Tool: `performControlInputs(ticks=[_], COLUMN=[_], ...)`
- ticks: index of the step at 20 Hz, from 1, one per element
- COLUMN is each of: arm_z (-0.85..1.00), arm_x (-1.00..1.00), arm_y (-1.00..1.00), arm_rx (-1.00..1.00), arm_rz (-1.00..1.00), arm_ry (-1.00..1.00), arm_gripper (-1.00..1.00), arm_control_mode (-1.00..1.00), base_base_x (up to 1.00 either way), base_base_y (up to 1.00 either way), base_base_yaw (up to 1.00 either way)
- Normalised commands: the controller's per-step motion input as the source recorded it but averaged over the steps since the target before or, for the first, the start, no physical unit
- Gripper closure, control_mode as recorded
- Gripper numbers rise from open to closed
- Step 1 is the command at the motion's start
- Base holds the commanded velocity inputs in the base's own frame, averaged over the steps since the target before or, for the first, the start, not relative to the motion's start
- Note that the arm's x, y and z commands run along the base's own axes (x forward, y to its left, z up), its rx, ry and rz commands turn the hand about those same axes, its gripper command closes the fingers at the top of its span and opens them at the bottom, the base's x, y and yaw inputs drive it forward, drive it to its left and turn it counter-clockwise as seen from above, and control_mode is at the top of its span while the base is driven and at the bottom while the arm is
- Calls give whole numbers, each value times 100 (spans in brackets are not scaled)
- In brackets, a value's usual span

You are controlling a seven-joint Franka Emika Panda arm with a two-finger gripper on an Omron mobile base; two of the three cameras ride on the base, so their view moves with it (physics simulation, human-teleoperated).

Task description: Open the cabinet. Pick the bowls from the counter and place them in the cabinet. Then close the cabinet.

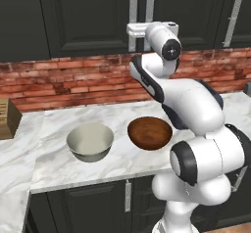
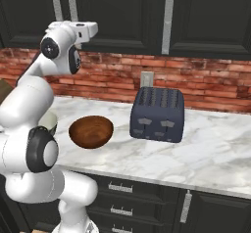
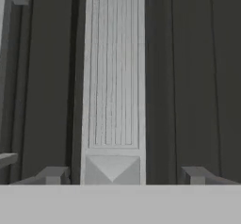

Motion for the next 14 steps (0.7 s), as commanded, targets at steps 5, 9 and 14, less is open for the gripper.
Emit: performControlInputs(ticks=[5, 9, 14], arm_z=[-5, 0, 0], arm_x=[58, 0, -14], arm_y=[0, 0, -5], arm_rx=[0, 0, 0], arm_rz=[-1, 0, 0], arm_ry=[3, 0, 0], arm_gripper=[100, 100, 100], arm_control_mode=[-100, -100, -100], base_base_x=[0, 0, 0], base_base_y=[0, 0, 0], base_base_yaw=[0, 0, 0])
